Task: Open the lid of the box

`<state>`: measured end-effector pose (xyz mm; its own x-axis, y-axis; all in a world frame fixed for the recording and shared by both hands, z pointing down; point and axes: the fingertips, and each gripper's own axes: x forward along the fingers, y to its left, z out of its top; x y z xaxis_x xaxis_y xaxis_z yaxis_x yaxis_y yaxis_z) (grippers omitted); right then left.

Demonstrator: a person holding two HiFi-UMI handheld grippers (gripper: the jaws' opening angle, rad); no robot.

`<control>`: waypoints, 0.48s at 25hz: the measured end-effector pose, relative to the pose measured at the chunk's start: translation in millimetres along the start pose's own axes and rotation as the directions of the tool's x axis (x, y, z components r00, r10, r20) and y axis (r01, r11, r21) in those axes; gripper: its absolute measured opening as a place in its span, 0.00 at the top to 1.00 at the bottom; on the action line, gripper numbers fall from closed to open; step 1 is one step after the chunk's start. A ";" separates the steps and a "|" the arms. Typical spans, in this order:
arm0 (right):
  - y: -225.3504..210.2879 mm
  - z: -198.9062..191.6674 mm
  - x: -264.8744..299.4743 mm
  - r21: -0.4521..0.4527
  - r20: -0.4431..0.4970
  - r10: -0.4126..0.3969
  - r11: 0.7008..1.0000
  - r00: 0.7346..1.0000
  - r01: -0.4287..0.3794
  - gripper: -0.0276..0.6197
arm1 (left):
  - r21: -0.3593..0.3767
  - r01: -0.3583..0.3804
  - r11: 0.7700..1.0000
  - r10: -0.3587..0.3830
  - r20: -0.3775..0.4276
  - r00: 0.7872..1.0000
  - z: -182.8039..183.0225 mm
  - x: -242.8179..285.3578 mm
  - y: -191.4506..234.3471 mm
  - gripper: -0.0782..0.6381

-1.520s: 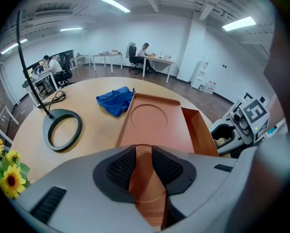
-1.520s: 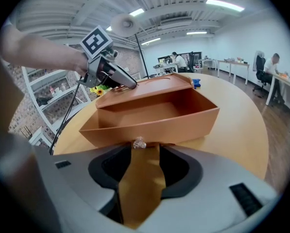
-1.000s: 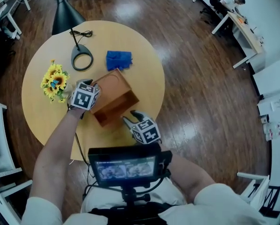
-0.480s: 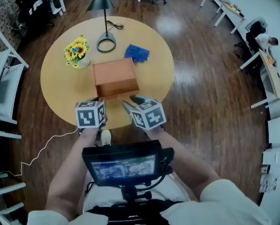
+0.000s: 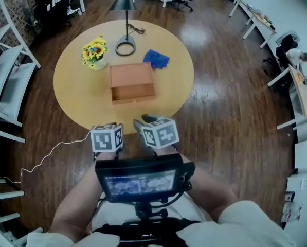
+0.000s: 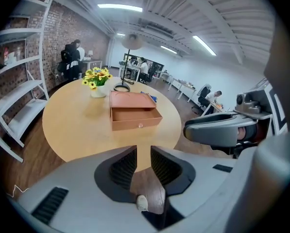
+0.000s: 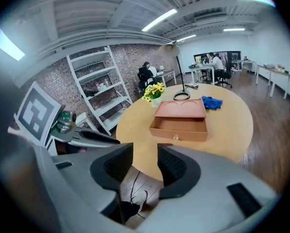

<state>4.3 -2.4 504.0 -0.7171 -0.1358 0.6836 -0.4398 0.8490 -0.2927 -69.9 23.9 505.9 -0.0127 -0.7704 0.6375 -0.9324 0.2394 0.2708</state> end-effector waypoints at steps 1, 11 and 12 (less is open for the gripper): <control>-0.1 0.3 0.4 0.002 -0.005 -0.002 1.000 1.000 0.002 0.70 | -0.003 0.003 1.000 -0.003 -0.004 1.000 -1.3 -0.1 -1.6 0.76; -8.2 -4.2 4.2 0.021 -0.008 -0.010 1.000 1.000 0.010 0.71 | 0.003 0.024 1.000 -0.024 -0.064 0.998 -7.1 7.3 -12.2 0.76; -8.7 -5.7 2.9 0.024 -0.004 -0.009 1.000 1.000 0.009 0.71 | 0.002 0.025 1.000 -0.025 -0.068 0.997 -9.4 6.7 -13.8 0.76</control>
<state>9.1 -7.3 512.3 -0.7108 -0.1417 0.6890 -0.4596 0.8351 -0.3024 -53.8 21.1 513.2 0.0352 -0.7342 0.6781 -0.9330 0.2190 0.2855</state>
